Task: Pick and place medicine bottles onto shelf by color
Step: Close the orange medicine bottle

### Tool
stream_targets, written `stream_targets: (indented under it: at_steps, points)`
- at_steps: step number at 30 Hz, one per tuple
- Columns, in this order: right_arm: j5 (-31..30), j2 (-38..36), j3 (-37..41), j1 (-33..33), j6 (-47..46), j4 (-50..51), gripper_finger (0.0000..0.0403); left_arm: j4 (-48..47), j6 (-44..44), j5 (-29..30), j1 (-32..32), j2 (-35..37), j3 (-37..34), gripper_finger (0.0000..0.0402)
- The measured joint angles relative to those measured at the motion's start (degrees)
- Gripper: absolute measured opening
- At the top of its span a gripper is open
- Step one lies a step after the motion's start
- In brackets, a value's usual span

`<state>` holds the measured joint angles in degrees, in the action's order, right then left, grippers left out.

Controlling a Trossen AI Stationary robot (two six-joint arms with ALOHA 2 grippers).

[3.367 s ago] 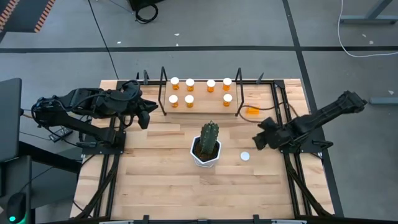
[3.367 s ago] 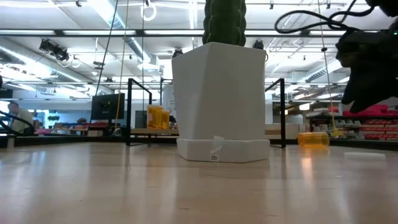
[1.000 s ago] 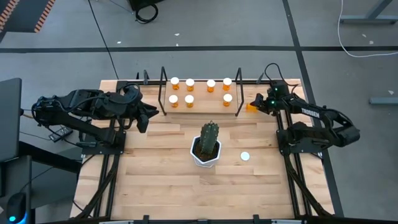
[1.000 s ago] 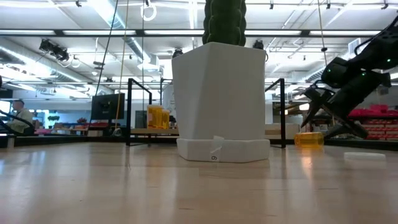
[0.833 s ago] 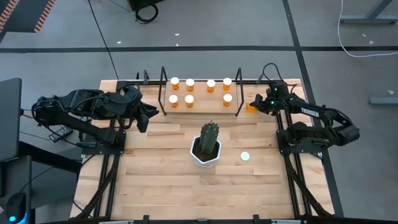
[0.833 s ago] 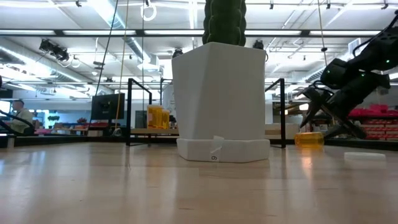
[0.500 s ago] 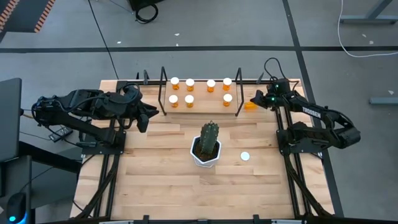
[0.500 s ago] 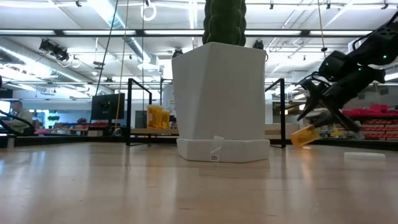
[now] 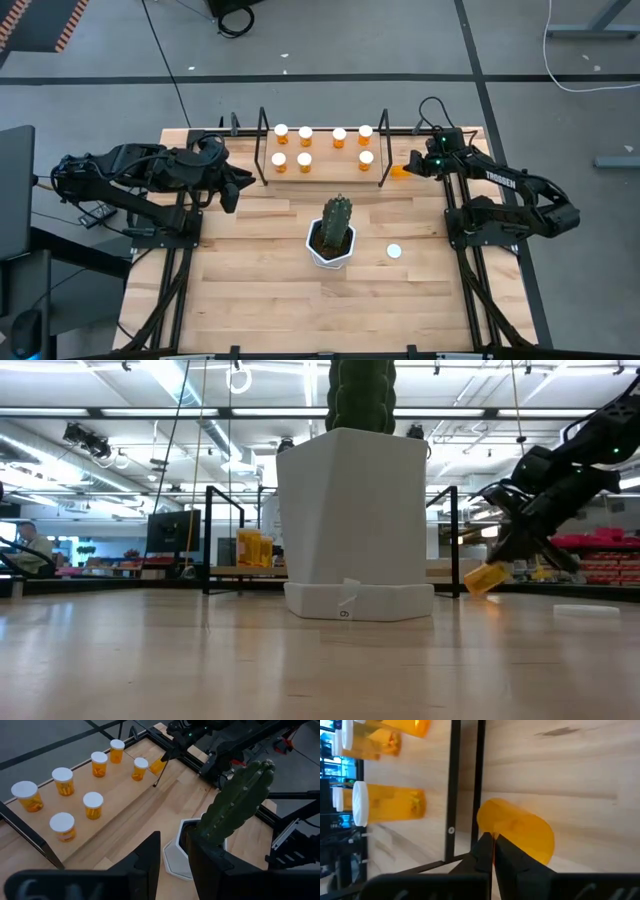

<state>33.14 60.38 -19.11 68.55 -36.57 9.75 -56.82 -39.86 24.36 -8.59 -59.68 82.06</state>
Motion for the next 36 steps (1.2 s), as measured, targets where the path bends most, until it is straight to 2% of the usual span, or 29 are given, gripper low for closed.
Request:
stream_targets:
  at_steps: [4,7,10,14,16,21,27,36]
  points:
    - [0.77,-0.54,0.0,-0.46,-1.45,0.25,0.0012,0.0,-0.14,0.0,0.0,0.01,0.0,0.0103]
    - [1.22,-0.94,-1.88,-1.23,-0.35,4.18,0.0011,0.0,-0.33,0.0,0.01,0.0,0.0,0.0101]
    - [-2.05,-0.89,-7.72,-3.25,7.38,15.21,0.0011,0.0,-0.39,0.0,-0.01,0.0,0.0,0.0097]
    - [-12.08,-0.9,-18.02,-7.46,18.88,30.84,0.001,0.02,-0.19,0.0,0.0,0.01,0.0,0.0094]
    - [-14.11,-0.89,-21.7,-9.11,20.87,35.76,0.001,0.0,-0.01,0.0,0.0,0.0,0.0,0.0094]
    - [-14.4,-0.9,-26.37,-14.39,19.53,44.58,0.001,0.0,0.0,0.0,-0.01,0.0,0.0,0.0092]
    - [-15.79,-0.9,-27.27,-27.87,15.87,49.02,0.001,0.01,-0.06,0.0,-0.01,0.02,0.0,0.009]
    - [-24.78,-0.9,-27.3,-51.66,8.21,48.65,0.001,0.0,-1.53,0.0,-0.01,0.01,0.0,0.0086]
